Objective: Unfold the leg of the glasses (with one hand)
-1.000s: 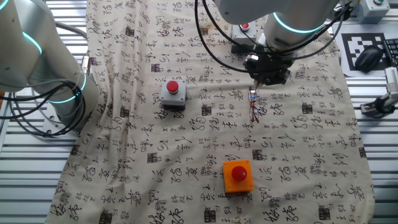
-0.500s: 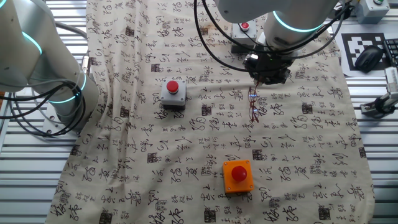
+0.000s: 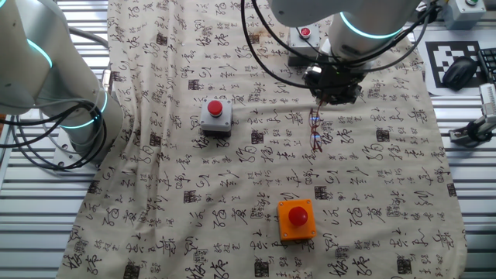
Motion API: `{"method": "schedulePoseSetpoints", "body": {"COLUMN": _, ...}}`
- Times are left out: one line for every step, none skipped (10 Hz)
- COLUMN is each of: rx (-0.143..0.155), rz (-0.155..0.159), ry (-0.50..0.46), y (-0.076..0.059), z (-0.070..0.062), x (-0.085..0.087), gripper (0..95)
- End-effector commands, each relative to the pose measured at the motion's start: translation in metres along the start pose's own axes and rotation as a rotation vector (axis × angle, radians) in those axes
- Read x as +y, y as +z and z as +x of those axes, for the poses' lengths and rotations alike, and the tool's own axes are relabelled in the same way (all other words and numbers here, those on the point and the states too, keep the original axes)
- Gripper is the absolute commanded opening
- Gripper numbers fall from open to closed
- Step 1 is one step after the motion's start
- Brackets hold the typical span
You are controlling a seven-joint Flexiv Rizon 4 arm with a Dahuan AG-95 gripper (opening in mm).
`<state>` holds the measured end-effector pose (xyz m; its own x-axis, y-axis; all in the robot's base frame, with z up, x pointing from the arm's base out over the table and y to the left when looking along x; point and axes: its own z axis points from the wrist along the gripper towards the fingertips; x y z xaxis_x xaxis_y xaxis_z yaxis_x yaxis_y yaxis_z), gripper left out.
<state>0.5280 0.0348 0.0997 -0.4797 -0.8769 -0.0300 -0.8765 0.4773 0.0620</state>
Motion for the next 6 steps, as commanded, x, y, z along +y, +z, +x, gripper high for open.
{"method": "schedulePoseSetpoints", "body": {"rx": -0.001, "rz": -0.002, "ry": 0.001, "y": -0.0010, "z": -0.0001, "x": 0.0004, "gripper": 0.0}}
{"method": "schedulePoseSetpoints", "body": {"rx": 0.000, "rz": -0.001, "ry": 0.001, "y": -0.0015, "z": 0.0000, "x": 0.0005, "gripper": 0.0}}
{"method": "schedulePoseSetpoints", "body": {"rx": 0.000, "rz": -0.002, "ry": 0.001, "y": -0.0025, "z": 0.0003, "x": 0.0007, "gripper": 0.0}}
{"method": "schedulePoseSetpoints", "body": {"rx": 0.000, "rz": -0.002, "ry": 0.001, "y": -0.0032, "z": 0.0005, "x": 0.0008, "gripper": 0.0}}
{"method": "schedulePoseSetpoints", "body": {"rx": 0.000, "rz": -0.003, "ry": 0.000, "y": -0.0037, "z": 0.0007, "x": 0.0009, "gripper": 0.0}}
{"method": "schedulePoseSetpoints", "body": {"rx": -0.001, "rz": -0.004, "ry": -0.001, "y": -0.0050, "z": 0.0010, "x": 0.0011, "gripper": 0.0}}
